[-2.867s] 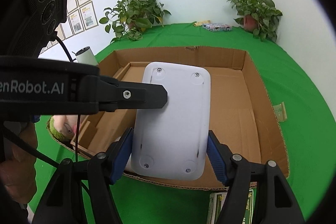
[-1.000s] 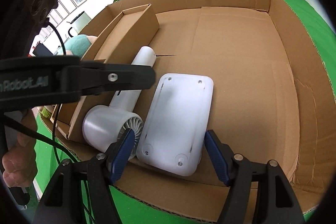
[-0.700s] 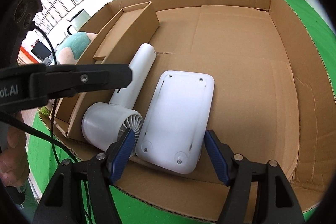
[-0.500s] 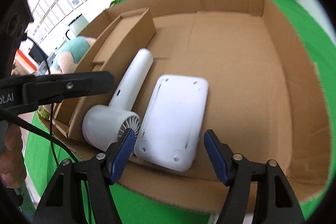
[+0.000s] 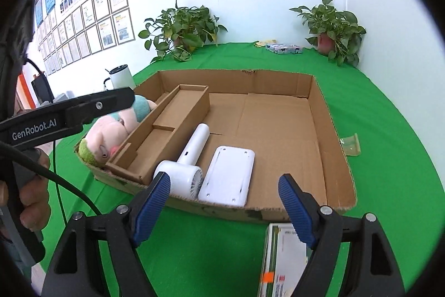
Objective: Organize objects
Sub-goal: 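Withdraw both grippers from the box toward the medicine box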
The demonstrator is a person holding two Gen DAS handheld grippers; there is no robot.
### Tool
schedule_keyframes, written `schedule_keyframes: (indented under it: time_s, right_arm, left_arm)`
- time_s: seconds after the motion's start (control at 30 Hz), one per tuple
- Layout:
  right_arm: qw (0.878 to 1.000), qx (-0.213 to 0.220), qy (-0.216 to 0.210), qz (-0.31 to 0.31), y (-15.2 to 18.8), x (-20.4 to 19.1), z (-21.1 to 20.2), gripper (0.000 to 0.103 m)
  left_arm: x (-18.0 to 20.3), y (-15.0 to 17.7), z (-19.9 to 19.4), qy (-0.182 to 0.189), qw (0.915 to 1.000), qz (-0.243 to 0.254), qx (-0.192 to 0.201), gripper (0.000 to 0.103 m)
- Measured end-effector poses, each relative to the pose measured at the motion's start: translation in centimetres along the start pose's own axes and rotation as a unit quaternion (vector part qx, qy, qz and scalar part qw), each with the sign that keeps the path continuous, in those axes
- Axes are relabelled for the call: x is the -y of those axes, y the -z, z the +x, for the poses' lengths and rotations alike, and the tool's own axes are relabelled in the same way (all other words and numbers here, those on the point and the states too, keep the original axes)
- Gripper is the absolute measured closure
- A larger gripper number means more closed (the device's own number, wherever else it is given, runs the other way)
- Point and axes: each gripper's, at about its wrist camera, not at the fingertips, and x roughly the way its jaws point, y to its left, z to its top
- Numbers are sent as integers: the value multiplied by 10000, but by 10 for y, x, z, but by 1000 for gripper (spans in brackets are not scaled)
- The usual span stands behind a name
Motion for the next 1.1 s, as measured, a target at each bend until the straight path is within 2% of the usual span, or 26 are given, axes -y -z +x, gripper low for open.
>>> schedule_keyframes:
  time_s: [0.03,0.07,0.1,0.13,0.17,0.27,0.3,0.33,0.37,0.4,0.43,0.47,0.5,0.57,0.6,0.63,0.7,0.83,1.1]
  right_arm:
    - [10000,-2,-5,4,2,-1,-2,24]
    - [10000,13,19,-17,6,-5,-5,32]
    - [9999,15,74,-73,9,-7,-7,52]
    - [9998,9,143,-123,13,-9,-10,63]
    - [9996,9,214,-175,16,-12,-13,79]
    - [9995,53,204,-254,24,-17,-21,81]
    - [9994,74,183,-292,26,-19,-24,80]
    - [9992,84,203,-329,27,-21,-26,76]
    - [9990,105,252,-363,29,-22,-29,57]
    - [9988,149,266,-376,30,-22,-31,32]
    - [9988,211,243,-377,32,-23,-34,24]
    - [9987,268,232,-376,33,-24,-37,22]
    - [9986,281,239,-381,34,-24,-39,22]
    - [9987,280,216,-379,35,-24,-41,22]
    - [9988,264,202,-359,36,-24,-42,22]
    - [9989,249,196,-335,37,-24,-43,22]
    - [9993,174,182,-267,37,-23,-42,22]
    - [9996,135,143,-191,39,-22,-42,22]
    - [9996,168,161,-158,44,-22,-42,22]
  left_arm:
    - [1,5,-10,-156,9997,63,169,12]
    - [0,10,-21,-276,9992,120,268,11]
    - [1,14,-28,-407,9985,184,325,11]
    - [1,17,-34,-530,9978,222,335,11]
    - [1,19,-38,-646,9971,211,340,11]
    - [-5,28,-54,-780,9959,38,446,13]
    - [-6,32,-59,-751,9961,6,461,24]
    - [-6,35,-63,-716,9964,43,440,50]
    - [-7,37,-63,-700,9968,110,372,66]
    - [-5,39,-63,-676,9972,236,231,91]
    - [-3,42,-62,-690,9969,356,92,94]
    - [-2,46,-65,-709,9967,388,71,94]
    - [-2,49,-68,-727,9966,365,88,92]
    - [-4,52,-74,-750,9969,216,119,68]
    - [-6,53,-79,-794,9966,143,154,27]
    - [-6,53,-80,-866,9958,78,280,0]
    - [-7,54,-91,-995,9928,-6,667,1]
    - [-4,54,-98,-1067,9922,138,637,1]
    - [-4,60,-102,-1044,9926,104,610,1]
